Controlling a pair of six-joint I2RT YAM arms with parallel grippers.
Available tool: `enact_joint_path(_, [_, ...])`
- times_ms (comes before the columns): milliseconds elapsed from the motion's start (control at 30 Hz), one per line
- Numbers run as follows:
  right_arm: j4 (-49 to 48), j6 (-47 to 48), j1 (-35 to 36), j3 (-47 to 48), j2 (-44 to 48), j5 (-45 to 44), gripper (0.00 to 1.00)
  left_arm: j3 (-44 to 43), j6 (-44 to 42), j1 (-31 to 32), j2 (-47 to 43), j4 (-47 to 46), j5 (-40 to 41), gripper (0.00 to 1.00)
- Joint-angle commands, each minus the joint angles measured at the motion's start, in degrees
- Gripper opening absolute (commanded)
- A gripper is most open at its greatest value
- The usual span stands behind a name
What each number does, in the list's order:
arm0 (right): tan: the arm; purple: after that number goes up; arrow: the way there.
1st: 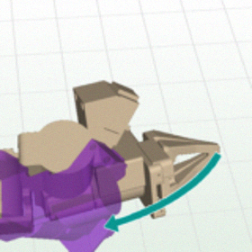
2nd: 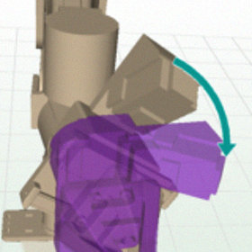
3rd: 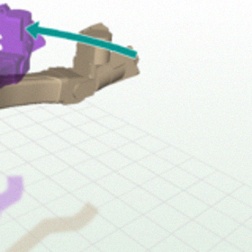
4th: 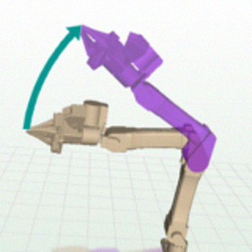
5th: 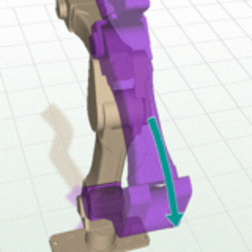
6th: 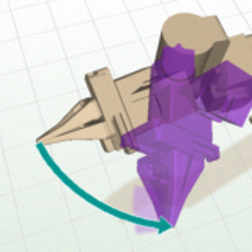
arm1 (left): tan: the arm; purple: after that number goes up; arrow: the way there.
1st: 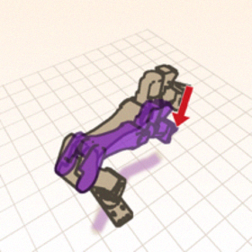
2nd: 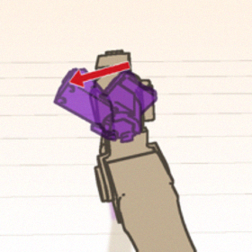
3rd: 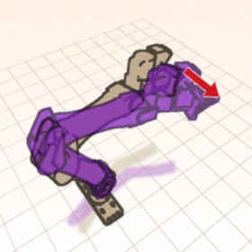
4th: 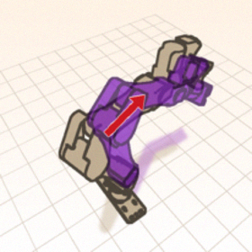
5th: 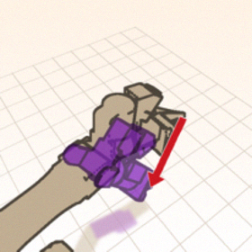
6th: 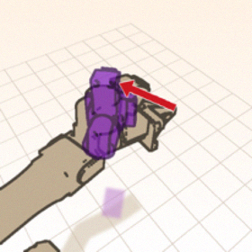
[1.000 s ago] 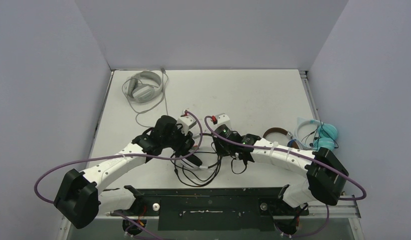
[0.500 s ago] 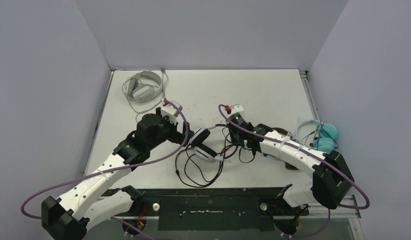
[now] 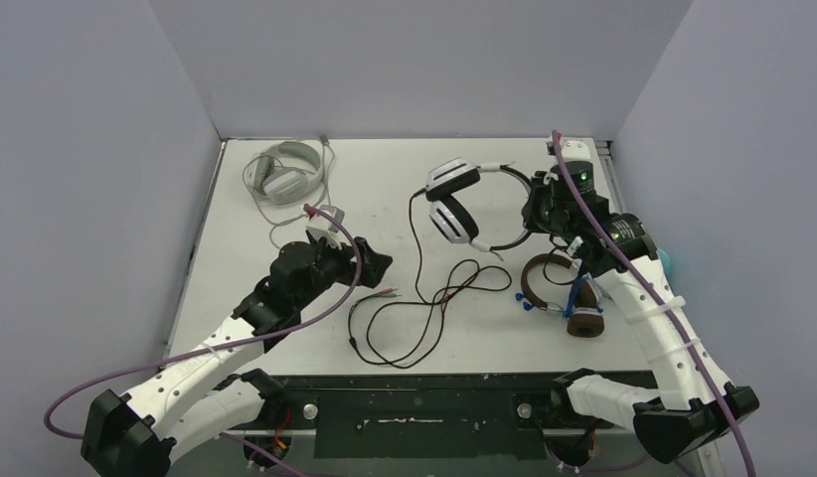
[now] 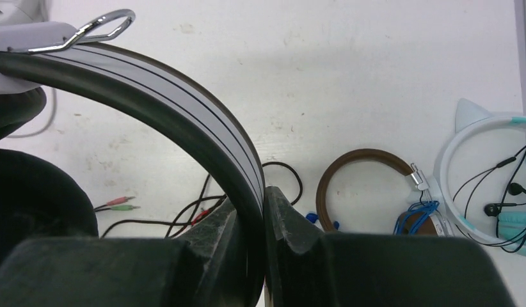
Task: Wrap the headphones
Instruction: Pick up the headphones from the center of the board, then wrap the headphones cable around the headphones.
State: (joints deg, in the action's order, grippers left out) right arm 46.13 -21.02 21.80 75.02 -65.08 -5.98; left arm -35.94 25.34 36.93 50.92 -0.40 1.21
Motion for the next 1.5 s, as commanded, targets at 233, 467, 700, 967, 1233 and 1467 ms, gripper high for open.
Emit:
enact_joint_path(233, [14.84, -12.84, 0.27, 21.84, -3.87, -3.57, 0.00, 7.39, 6.79, 6.69, 7.09, -35.58, -5.48, 0.97])
enact_joint_path(467, [13.47, -17.24, 0.30, 21.03, -2.95, -1.53, 0.00, 8.34, 1.24, 12.72, 10.42, -39.33, -0.92, 0.83])
enact_joint_path(700, [13.94, -18.60, 0.28, 26.50, -1.70, 2.25, 0.00, 8.46, -0.82, 12.82, 17.79, -47.30, 2.12, 0.69])
enact_joint_path(967, [17.13, -24.85, 0.26, 31.39, -2.23, 8.65, 0.00, -0.77, -4.54, 12.73, 31.10, -54.13, 0.41, 0.44])
enact_joint_path(1233, [11.02, -33.55, 0.33, 25.13, 1.46, 13.94, 0.00, -9.52, 0.24, 13.96, 44.27, -63.77, -8.80, 0.15])
enact_joint_path(1467, [5.28, -42.14, 0.21, 20.30, 4.51, 12.39, 0.00, -14.37, 0.07, 17.33, 49.64, -60.91, -10.09, 0.11])
